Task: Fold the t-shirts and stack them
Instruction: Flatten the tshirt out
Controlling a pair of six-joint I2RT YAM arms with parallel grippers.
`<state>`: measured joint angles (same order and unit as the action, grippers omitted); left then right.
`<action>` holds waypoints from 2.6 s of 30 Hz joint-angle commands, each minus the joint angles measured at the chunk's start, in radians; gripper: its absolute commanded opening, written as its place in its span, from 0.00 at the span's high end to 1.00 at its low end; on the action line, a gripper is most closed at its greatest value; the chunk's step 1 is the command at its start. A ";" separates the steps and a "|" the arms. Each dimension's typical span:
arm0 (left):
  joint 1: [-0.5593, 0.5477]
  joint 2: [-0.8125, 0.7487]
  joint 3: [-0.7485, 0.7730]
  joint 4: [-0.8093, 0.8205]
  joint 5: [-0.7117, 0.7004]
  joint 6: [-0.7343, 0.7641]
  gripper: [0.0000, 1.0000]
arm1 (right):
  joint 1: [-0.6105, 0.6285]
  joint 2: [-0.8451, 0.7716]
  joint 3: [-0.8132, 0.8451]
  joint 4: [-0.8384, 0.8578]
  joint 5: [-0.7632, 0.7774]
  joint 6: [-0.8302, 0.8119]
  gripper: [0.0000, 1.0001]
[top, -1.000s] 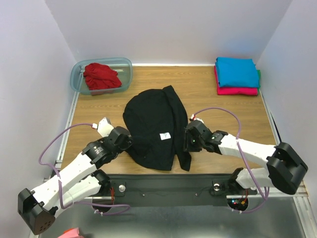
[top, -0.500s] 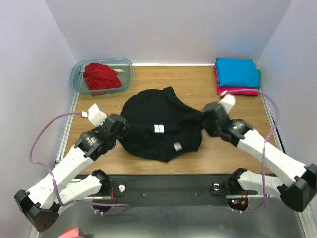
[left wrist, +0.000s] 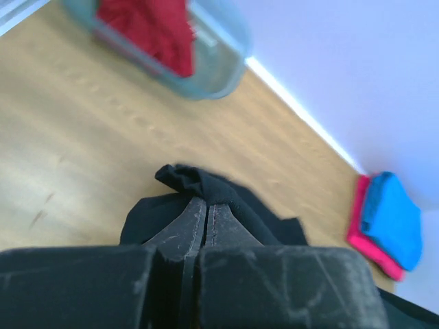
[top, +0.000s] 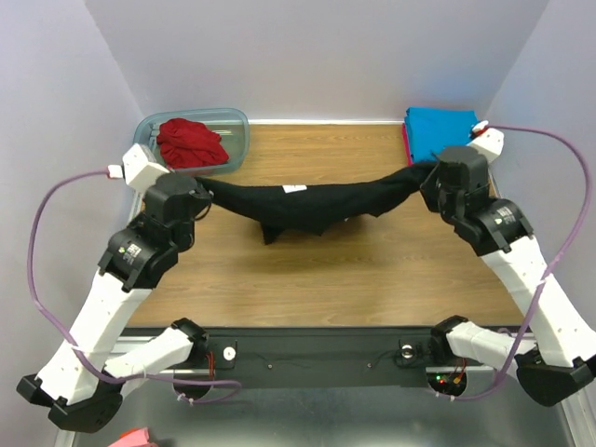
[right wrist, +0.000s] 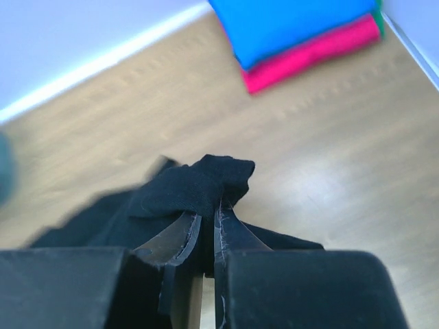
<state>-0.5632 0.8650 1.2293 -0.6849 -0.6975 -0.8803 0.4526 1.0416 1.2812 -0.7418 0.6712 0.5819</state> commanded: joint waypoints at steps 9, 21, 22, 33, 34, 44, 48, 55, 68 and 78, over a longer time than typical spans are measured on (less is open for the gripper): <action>0.006 0.180 0.642 0.183 0.125 0.338 1.00 | -0.005 0.075 0.630 0.033 -0.097 -0.188 0.98; 0.055 0.529 0.976 0.202 0.085 0.449 1.00 | -0.005 0.438 0.943 0.039 -0.073 -0.324 0.98; 0.112 0.601 1.027 0.196 0.123 0.448 1.00 | -0.005 0.480 1.002 0.042 -0.027 -0.342 0.98; 0.339 0.847 1.225 0.257 0.606 0.414 1.00 | -0.072 0.761 1.229 0.309 -0.039 -0.566 1.00; 0.341 0.835 1.217 0.263 0.604 0.414 1.00 | -0.081 0.755 1.224 0.330 -0.044 -0.564 1.00; 0.347 0.666 0.789 0.228 0.619 0.383 1.00 | -0.132 0.516 0.746 0.328 -0.058 -0.516 0.99; 0.345 0.484 0.300 0.263 0.593 0.250 1.00 | -0.140 0.338 0.370 0.299 -0.024 -0.467 0.99; 0.332 0.123 -0.333 0.262 0.501 0.083 0.57 | -0.146 0.107 -0.071 0.174 -0.231 -0.309 0.79; 0.304 0.127 -0.370 0.272 0.516 0.132 0.02 | -0.147 0.305 -0.089 0.107 -0.221 -0.225 0.00; 0.126 0.475 -0.286 0.479 0.627 0.184 0.02 | -0.042 0.236 -0.379 0.289 -0.665 -0.107 0.00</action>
<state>-0.3664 1.2186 0.8799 -0.3069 -0.1284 -0.7258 0.3481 1.2785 0.9699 -0.5552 0.1673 0.4141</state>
